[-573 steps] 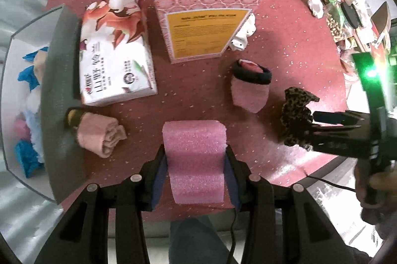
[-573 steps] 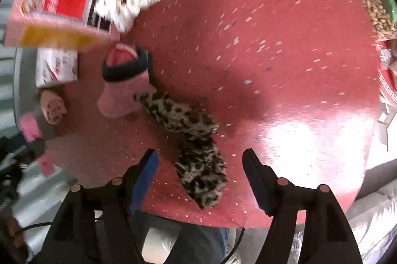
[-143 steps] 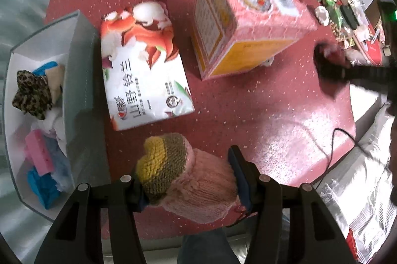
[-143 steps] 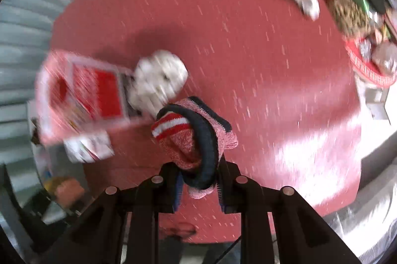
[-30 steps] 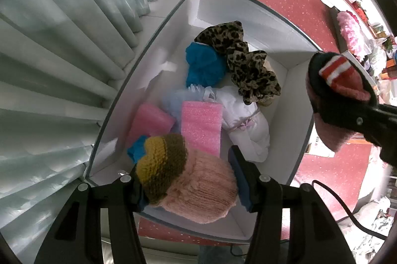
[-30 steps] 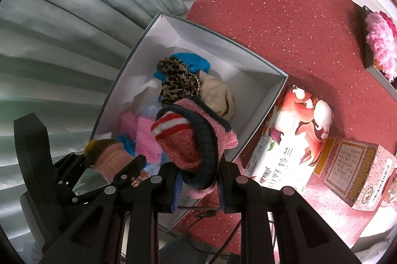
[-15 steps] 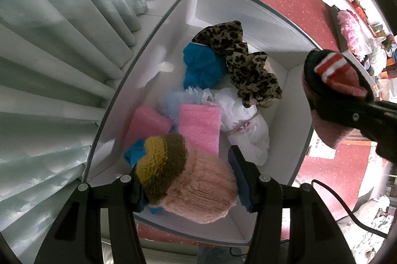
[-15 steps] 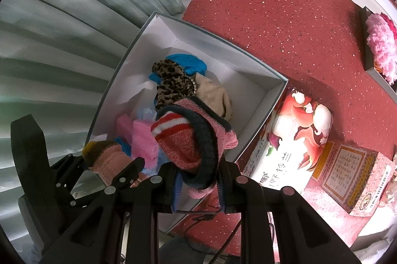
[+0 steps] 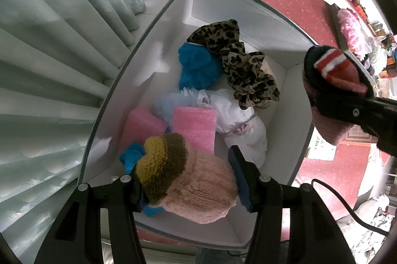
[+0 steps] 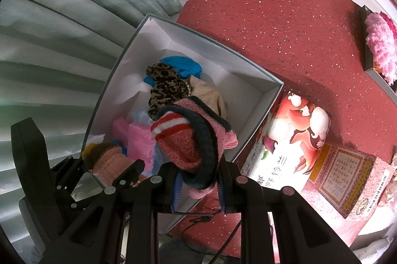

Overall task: Organize soft objects
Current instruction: 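Hold the knitted hat with the left tool while the right tool holds the sock over the box, then open the left tool to drop the knitted hat while the right tool drops the sock into the box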

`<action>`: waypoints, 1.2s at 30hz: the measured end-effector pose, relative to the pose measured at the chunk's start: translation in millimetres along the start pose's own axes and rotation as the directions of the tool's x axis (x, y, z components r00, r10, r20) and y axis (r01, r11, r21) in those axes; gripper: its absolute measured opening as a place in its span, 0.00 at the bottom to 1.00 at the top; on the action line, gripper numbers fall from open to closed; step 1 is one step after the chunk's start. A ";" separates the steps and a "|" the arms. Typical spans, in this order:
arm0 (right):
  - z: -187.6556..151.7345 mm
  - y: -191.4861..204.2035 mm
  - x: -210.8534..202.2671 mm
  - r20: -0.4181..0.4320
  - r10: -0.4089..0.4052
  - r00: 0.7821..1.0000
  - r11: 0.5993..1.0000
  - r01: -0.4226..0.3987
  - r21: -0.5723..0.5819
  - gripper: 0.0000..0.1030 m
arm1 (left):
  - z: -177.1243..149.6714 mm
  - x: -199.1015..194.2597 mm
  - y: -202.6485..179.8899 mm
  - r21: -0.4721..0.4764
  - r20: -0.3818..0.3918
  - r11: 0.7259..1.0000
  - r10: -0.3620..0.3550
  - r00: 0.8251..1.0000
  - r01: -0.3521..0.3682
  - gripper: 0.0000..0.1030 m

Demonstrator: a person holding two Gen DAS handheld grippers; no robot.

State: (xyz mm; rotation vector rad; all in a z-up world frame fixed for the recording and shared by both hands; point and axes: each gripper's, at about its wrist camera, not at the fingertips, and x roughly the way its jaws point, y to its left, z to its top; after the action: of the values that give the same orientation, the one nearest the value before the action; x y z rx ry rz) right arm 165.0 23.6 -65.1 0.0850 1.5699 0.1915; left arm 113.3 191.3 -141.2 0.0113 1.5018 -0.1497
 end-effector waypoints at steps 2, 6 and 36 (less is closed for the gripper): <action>0.2 -0.4 0.9 -0.001 -0.001 1.000 1.000 0.001 0.000 0.23 | 0.5 0.5 -0.4 0.002 -0.002 1.000 0.003 1.000 -0.003 0.57; 0.6 -1.2 3.7 -0.006 -0.003 1.000 1.000 0.003 0.000 0.23 | 1.3 2.5 -1.5 0.004 -0.006 1.000 0.003 1.000 -0.003 0.57; 7.7 -2.4 18.5 -0.031 -0.016 0.999 1.000 0.016 0.007 0.23 | 4.8 11.4 -2.9 0.001 -0.031 1.000 0.013 0.999 -0.013 0.57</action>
State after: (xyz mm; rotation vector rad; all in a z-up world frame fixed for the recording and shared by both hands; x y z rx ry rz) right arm 172.6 25.0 -83.8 0.0757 1.6018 0.1752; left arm 118.5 186.9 -151.9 0.0240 1.5327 -0.1405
